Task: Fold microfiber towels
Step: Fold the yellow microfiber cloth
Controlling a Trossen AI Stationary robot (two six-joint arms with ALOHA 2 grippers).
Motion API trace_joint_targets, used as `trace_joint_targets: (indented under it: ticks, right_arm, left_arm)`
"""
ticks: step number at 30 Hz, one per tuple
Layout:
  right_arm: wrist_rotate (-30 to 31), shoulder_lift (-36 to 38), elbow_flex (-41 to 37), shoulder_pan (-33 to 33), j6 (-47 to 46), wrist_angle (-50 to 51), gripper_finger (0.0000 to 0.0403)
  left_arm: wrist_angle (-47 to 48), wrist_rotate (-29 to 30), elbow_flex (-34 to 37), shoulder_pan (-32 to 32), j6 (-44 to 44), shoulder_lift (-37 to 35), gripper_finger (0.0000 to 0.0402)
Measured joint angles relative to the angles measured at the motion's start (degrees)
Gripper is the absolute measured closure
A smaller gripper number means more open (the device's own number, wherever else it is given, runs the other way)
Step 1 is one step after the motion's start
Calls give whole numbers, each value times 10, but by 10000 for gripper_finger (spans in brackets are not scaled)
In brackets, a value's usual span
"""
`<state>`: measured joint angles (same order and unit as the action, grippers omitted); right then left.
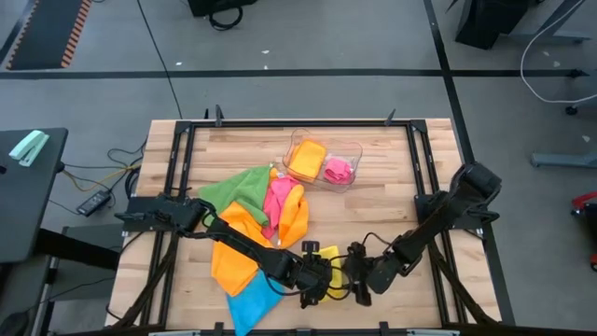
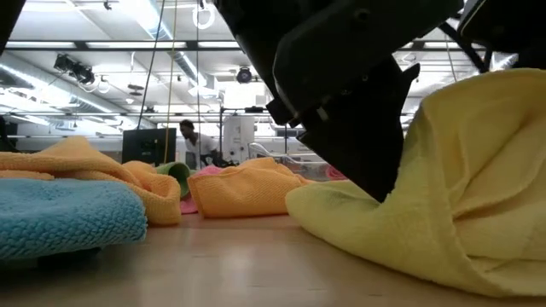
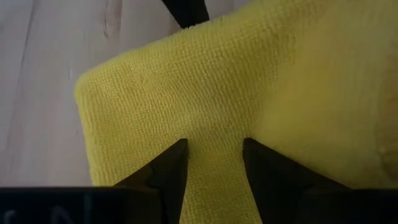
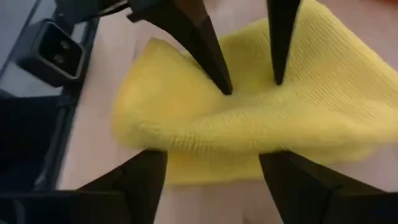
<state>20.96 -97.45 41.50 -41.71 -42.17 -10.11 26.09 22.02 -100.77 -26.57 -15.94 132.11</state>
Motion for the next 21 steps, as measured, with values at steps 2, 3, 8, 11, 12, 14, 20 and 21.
trace_joint_targets:
  ticks: [2,3,8,11,12,14,20,21]
  right_arm:
    - [-19,40,0,-2,-26,52,127]
    - [-26,61,0,-5,-40,80,125]
    - [40,146,1,-24,-36,139,128]
    - [119,140,1,-32,14,89,130]
    - [126,130,1,-32,27,68,130]
    - [130,102,1,-29,42,26,130]
    - [152,-12,1,-24,66,-100,130]
    - [152,-27,1,-25,73,-123,130]
  left_arm:
    - [0,0,0,0,0,0,240]
    - [0,0,0,0,0,0,241]
    - [-3,0,0,0,-1,0,240]
    - [-10,0,0,0,-2,0,240]
    - [-10,0,0,0,-3,0,241]
    - [-9,0,0,0,-4,0,244]
    - [-8,0,0,0,-12,0,252]
    - [-7,0,0,0,-14,0,253]
